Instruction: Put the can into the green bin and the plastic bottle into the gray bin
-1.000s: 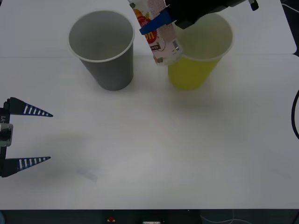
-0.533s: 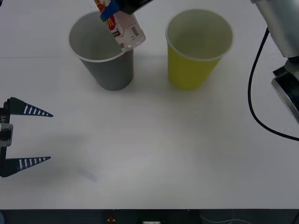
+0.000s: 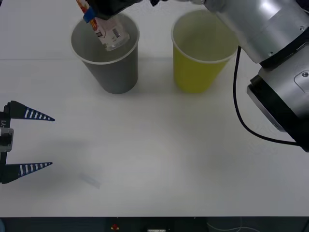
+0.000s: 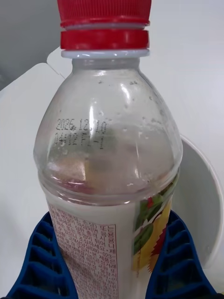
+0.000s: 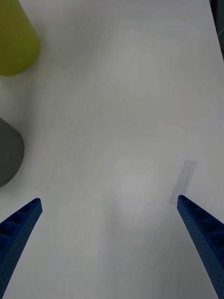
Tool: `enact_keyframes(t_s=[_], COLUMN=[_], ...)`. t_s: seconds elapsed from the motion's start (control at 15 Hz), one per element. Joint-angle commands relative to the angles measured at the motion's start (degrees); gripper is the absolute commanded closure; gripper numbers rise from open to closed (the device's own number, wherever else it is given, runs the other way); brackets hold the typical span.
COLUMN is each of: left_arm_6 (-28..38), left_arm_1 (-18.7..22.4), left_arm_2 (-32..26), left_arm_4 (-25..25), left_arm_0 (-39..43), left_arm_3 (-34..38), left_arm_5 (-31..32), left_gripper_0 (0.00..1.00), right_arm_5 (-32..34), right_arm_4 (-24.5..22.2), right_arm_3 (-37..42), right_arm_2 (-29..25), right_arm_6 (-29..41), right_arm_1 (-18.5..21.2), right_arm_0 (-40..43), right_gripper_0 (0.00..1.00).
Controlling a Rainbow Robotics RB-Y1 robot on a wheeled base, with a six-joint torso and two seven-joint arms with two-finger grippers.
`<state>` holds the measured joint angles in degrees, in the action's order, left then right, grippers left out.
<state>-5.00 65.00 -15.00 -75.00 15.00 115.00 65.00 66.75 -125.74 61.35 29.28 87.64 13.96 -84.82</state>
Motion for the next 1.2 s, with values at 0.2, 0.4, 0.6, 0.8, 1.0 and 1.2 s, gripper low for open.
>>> enact_keyframes(t_s=[0.2, 0.4, 0.6, 0.8, 1.0, 1.2], left_arm_6=[0.0, 0.0, 0.0, 0.0, 0.0, 0.0], left_arm_1=[0.0, 0.0, 0.0, 0.0, 0.0, 0.0], left_arm_2=[0.0, 0.0, 0.0, 0.0, 0.0, 0.0], left_arm_4=[0.0, 0.0, 0.0, 0.0, 0.0, 0.0], left_arm_0=[0.0, 0.0, 0.0, 0.0, 0.0, 0.0], left_arm_3=[0.0, 0.0, 0.0, 0.0, 0.0, 0.0], left_arm_5=[0.0, 0.0, 0.0, 0.0, 0.0, 0.0], left_gripper_0=[0.0, 0.0, 0.0, 0.0, 0.0, 0.0], right_arm_5=[-1.6, -2.4, -3.5, -3.3, 3.6, 9.5], right_arm_4=[-0.1, -0.1, 0.2, 4.4, 11.0, 16.8], right_arm_3=[-1.1, -1.1, -1.1, -0.5, 4.7, 11.3], right_arm_2=[0.5, 0.5, 0.1, 0.0, -1.6, -4.7], right_arm_6=[-0.4, -1.7, -3.6, -5.5, -9.6, -12.8], right_arm_1=[-0.6, -0.5, -0.4, 1.6, 7.7, 13.7], right_arm_0=[0.0, 0.1, 0.0, -0.2, 0.2, 3.2], right_gripper_0=[0.89, 0.14, 0.0, 0.0, 0.0, 0.0])
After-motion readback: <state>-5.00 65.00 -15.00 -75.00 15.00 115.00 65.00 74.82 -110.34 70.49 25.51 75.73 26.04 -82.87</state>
